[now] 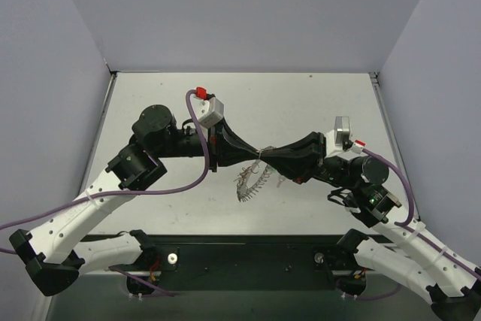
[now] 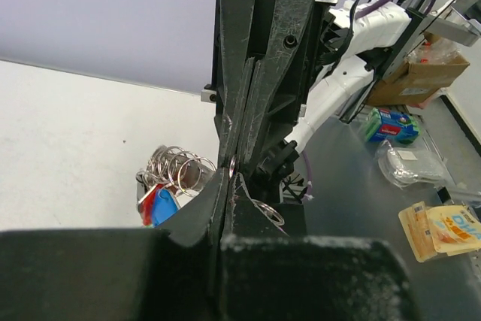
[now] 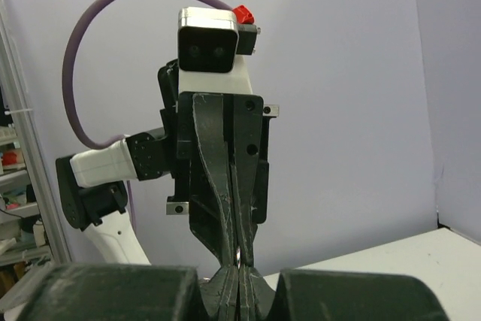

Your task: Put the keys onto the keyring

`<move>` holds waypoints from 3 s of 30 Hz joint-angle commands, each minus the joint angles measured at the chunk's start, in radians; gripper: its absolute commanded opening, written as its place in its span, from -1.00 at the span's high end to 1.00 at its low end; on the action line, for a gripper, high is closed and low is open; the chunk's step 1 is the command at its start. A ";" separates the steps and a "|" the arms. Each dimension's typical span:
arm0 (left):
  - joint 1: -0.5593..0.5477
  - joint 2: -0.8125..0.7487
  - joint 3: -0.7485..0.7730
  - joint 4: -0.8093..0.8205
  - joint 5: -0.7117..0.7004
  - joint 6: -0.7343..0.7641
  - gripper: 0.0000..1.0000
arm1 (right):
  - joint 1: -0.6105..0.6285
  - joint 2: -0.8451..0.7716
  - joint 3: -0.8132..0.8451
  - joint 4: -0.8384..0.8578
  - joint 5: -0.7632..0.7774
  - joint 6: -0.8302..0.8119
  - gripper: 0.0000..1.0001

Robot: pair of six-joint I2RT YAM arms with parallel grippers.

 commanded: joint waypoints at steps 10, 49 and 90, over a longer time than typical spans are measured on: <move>-0.024 -0.013 0.062 -0.158 -0.133 0.114 1.00 | 0.008 -0.005 0.055 0.118 -0.055 -0.024 1.00; -0.142 0.023 0.287 -0.539 -0.227 0.406 1.00 | 0.006 0.236 0.424 -0.741 -0.253 -0.499 0.71; -0.163 0.000 0.220 -0.452 -0.196 0.355 0.66 | 0.006 0.210 0.342 -0.528 -0.203 -0.327 1.00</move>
